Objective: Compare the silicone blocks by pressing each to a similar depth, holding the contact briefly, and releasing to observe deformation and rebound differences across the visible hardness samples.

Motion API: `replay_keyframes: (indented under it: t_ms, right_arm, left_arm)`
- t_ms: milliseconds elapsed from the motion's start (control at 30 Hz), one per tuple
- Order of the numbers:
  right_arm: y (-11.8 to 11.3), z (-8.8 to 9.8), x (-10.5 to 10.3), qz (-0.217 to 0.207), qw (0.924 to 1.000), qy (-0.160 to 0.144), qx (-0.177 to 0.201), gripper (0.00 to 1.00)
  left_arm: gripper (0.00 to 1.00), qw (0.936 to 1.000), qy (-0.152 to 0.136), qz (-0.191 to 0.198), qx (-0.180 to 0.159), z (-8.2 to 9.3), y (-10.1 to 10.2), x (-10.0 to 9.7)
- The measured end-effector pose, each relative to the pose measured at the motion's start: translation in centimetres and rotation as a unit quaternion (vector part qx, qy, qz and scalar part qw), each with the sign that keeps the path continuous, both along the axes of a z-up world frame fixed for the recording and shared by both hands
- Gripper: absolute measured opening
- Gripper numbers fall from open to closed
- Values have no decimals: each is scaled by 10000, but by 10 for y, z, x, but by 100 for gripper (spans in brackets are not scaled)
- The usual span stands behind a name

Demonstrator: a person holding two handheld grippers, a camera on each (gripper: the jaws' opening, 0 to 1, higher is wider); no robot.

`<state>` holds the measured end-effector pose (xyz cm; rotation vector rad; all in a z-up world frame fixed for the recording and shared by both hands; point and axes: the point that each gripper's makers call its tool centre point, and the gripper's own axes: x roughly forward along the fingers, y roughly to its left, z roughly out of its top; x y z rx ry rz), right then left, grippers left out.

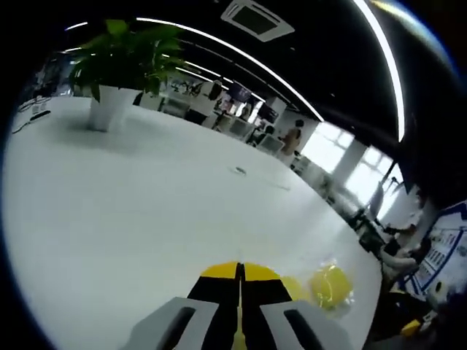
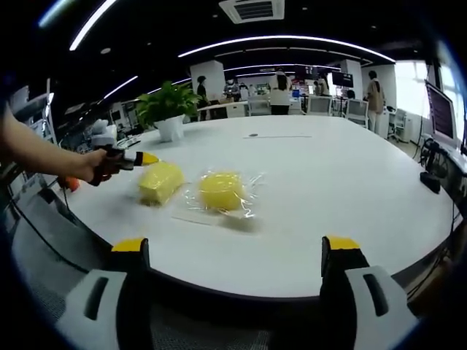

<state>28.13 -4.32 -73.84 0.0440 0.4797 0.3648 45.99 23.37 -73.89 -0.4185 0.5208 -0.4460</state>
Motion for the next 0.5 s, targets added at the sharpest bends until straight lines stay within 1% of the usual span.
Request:
replay_keyframes:
  t_ms: [67, 100, 133, 167, 233, 333, 367, 433, 467, 500]
  right_arm:
    - [0, 0, 0, -3, 10000, -11, 6, 92]
    - [0, 1, 0, -4, 10000, -16, 9, 92]
    - [0, 1, 0, -6, 10000, -21, 13, 92]
    - [0, 1, 0, -5, 10000, -23, 16, 92]
    - [0, 1, 0, 1, 10000, -26, 20, 92]
    - [1, 1, 0, 18, 10000, -33, 20, 92]
    - [1, 2, 0, 20, 10000, -36, 29, 92]
    - [2, 2, 0, 22, 10000, -41, 45, 92]
    - [2, 2, 0, 26, 10000, -42, 47, 92]
    - [2, 2, 0, 35, 10000, -44, 49, 92]
  left_arm:
    - [0, 10000, -76, -9, -61, 9, -1, 1]
    - [0, 9998, -116, -2, -156, 14, -2, 1]
    - [0, 9991, -105, 46, -411, 23, -4, 1]
    - [0, 9986, -99, 49, -518, 28, -4, 1]
    - [0, 9987, -271, -30, -436, 39, -4, 0]
    - [0, 9980, -412, -139, -457, 54, -6, -3]
    - [0, 9974, -474, -171, -524, 62, -7, -5]
    - [0, 9963, -634, -276, -502, 75, -10, -8]
    - [0, 9959, -690, -356, -473, 79, -12, -9]
    - [0, 9956, -681, -430, -486, 82, -14, -11]
